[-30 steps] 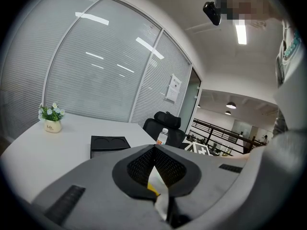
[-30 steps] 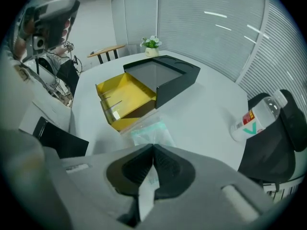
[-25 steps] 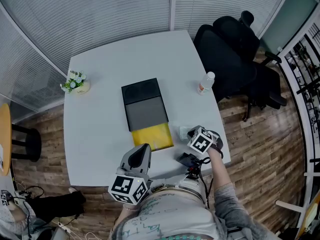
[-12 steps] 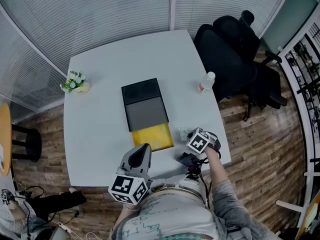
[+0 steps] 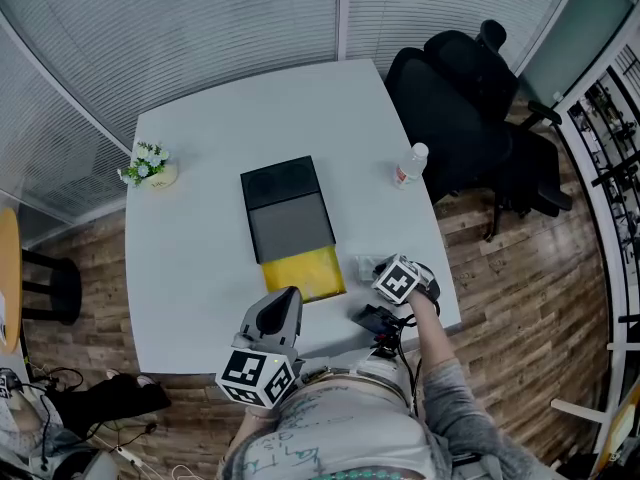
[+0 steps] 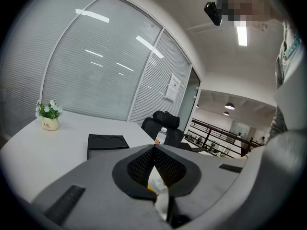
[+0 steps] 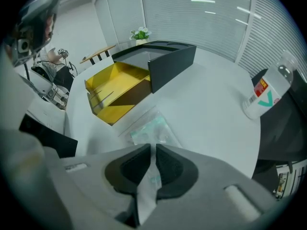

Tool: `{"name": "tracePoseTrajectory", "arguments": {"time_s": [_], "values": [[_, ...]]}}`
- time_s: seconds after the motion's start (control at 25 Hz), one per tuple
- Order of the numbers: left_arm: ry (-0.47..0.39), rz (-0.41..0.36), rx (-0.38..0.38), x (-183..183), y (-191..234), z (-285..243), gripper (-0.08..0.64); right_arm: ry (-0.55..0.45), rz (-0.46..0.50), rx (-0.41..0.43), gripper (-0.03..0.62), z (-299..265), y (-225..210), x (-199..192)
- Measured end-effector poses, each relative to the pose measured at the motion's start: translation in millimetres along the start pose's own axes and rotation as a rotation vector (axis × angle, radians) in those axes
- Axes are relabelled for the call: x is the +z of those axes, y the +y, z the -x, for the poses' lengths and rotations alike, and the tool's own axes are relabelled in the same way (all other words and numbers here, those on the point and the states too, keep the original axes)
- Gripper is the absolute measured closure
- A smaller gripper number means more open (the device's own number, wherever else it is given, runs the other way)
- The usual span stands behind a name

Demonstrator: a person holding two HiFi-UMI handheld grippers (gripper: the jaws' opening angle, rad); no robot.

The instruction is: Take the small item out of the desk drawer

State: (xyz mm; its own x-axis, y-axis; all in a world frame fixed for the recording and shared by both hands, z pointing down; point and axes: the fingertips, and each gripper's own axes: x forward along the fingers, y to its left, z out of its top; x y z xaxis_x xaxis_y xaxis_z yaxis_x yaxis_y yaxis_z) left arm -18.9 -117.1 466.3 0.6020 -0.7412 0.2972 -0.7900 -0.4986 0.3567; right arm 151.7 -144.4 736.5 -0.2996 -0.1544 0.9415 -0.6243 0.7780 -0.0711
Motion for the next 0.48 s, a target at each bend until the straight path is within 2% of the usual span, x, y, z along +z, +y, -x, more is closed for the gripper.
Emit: {"name": "tracePoseTrajectory", "arguments": {"time_s": [0.16, 0.24, 0.32, 0.48], "values": [[-0.001, 0.007, -0.003, 0, 1, 1, 0.563, 0.017, -0.004, 0.009, 0.491, 1, -3, -7], [-0.002, 0.007, -0.004, -1, 1, 1, 0.563, 0.008, -0.013, 0.009, 0.490, 10, -4, -7], [-0.003, 0.006, -0.006, -1, 0, 2, 0.563, -0.003, -0.040, 0.005, 0.459, 20, -6, -7], [-0.004, 0.008, -0.012, -1, -1, 1, 0.563, -0.031, -0.056, -0.006, 0.459, 35, -12, -3]]}}
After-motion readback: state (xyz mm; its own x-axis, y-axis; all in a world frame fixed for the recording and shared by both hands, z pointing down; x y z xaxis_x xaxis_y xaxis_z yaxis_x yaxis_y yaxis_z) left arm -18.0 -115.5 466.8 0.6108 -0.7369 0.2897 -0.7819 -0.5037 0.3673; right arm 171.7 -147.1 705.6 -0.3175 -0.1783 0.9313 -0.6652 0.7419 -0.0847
